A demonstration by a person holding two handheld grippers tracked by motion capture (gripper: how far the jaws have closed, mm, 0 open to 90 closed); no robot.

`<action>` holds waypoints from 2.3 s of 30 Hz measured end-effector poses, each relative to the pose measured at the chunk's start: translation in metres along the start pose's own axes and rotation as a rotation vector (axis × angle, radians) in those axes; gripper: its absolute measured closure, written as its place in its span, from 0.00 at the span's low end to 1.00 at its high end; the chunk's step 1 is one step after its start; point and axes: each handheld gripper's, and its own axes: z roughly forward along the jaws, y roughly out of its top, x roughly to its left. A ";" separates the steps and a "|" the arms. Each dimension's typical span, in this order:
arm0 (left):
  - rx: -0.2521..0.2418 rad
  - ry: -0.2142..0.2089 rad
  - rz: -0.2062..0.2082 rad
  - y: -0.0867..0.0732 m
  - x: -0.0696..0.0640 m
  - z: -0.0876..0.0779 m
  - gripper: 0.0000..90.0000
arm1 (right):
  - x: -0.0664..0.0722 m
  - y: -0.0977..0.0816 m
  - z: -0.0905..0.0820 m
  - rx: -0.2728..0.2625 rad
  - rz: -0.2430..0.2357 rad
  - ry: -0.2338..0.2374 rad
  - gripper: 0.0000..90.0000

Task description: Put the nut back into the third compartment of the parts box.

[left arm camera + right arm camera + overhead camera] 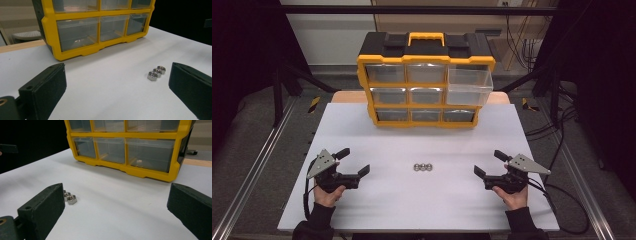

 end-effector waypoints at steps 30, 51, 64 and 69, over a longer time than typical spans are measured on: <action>0.014 0.008 0.002 -0.001 0.001 0.002 0.01 | 0.032 0.025 0.044 0.067 -0.062 0.032 0.04; 0.019 0.008 0.001 -0.002 0.001 0.002 0.01 | 0.065 0.019 0.117 0.226 -0.096 0.095 0.07; 0.019 0.009 0.002 -0.002 0.001 0.002 0.01 | 0.071 -0.005 0.145 0.394 -0.132 0.106 0.27; 0.021 0.010 0.001 -0.002 0.001 0.002 0.01 | 0.070 -0.011 0.148 0.422 -0.151 0.109 0.38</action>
